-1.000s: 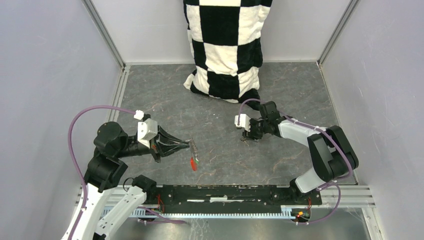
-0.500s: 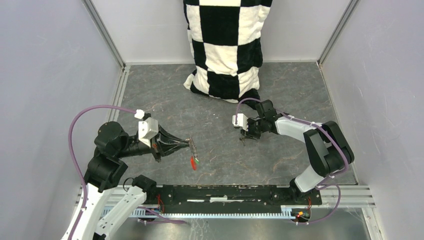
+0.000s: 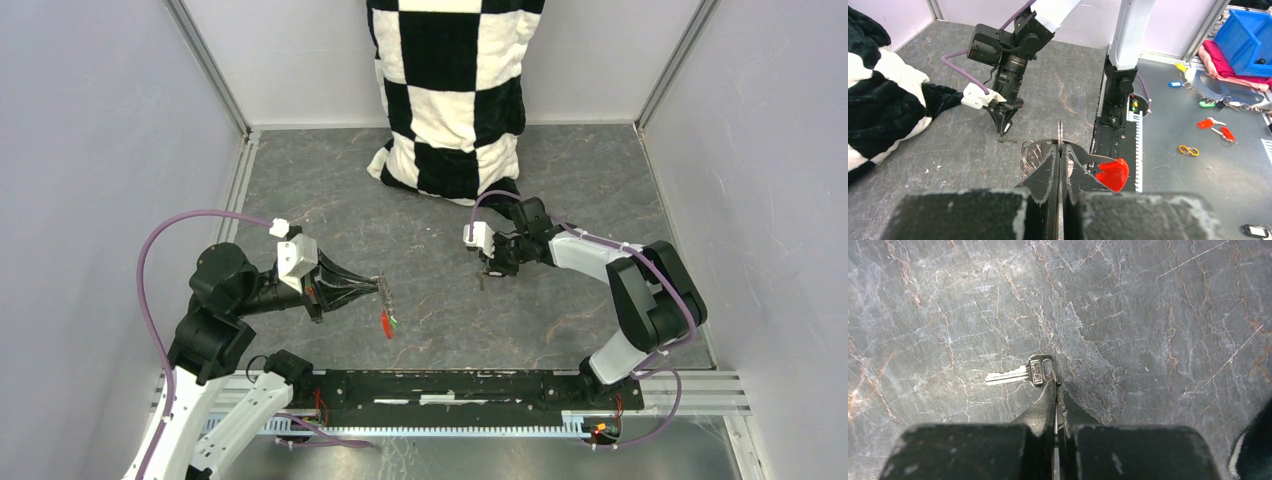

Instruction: Put the keys on the keyring

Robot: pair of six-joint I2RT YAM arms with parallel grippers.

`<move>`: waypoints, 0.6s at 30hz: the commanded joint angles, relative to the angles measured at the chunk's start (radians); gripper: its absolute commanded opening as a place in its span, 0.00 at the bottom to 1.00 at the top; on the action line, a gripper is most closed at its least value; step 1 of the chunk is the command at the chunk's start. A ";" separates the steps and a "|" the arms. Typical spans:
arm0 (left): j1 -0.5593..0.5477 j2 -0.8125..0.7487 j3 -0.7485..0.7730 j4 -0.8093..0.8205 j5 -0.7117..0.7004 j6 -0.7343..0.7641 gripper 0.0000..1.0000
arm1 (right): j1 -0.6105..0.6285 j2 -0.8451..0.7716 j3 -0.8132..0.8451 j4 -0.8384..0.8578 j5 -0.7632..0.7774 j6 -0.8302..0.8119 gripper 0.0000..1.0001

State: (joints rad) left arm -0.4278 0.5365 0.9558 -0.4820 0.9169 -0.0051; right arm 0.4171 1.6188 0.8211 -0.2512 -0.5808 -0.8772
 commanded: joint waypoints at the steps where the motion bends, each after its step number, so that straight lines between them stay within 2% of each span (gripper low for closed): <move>1: 0.001 -0.005 0.030 0.028 -0.031 0.029 0.02 | 0.006 -0.051 0.019 0.042 -0.068 0.174 0.01; 9: 0.001 -0.007 0.005 0.068 -0.095 0.017 0.02 | 0.089 -0.390 -0.121 0.188 -0.128 0.500 0.01; 11: 0.001 -0.006 0.002 0.069 -0.093 0.013 0.02 | 0.099 -0.460 -0.163 0.194 -0.067 0.541 0.01; 14: 0.001 -0.006 -0.005 0.080 -0.084 0.010 0.02 | 0.105 -0.516 -0.190 0.243 -0.098 0.650 0.01; 18: 0.001 -0.006 -0.011 0.073 -0.090 0.026 0.02 | 0.195 -0.582 -0.185 0.371 -0.115 0.811 0.01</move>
State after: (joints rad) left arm -0.4278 0.5343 0.9501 -0.4572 0.8387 -0.0051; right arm 0.5392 1.0912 0.6346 -0.0357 -0.6617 -0.2790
